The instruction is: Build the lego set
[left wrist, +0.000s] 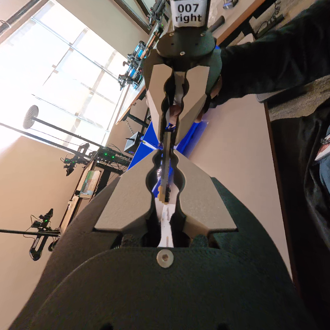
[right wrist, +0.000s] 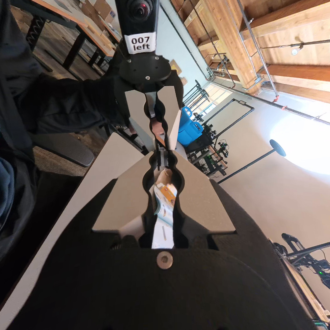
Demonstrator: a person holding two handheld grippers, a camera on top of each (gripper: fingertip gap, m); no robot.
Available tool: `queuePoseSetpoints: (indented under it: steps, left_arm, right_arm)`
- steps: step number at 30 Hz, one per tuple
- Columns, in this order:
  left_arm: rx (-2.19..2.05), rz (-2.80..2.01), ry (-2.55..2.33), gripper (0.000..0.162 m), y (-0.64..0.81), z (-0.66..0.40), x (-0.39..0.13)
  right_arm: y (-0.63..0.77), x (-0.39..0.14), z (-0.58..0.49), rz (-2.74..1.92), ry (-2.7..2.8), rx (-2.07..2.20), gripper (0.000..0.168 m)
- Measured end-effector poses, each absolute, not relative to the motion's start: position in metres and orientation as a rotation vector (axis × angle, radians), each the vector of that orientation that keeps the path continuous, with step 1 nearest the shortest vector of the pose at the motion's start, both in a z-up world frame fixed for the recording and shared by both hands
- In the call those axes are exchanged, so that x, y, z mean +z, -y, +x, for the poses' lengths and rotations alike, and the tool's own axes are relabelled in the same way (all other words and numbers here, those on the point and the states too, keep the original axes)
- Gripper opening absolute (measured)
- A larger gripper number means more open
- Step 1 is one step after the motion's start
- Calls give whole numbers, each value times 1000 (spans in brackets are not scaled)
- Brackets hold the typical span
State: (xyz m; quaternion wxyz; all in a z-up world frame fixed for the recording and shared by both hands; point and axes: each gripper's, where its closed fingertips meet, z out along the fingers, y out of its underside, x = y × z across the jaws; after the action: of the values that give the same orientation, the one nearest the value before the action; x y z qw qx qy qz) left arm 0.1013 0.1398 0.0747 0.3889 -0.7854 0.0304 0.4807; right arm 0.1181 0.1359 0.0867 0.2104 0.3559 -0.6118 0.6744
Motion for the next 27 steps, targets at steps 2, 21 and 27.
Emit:
queuePoseSetpoints:
  steps: [2,21,27]
  left_arm:
    - [1197,-1986,-74,9,-139,104,75]
    - [1089,-1874,-84,13,-142,118,83]
    - [1055,-1826,-94,11,-145,120,87]
  right_arm:
    - [-135,86,120,996,1695,1885,13]
    - [-137,95,130,977,1686,2045,14]
    - [-140,100,134,980,1652,2106,14]
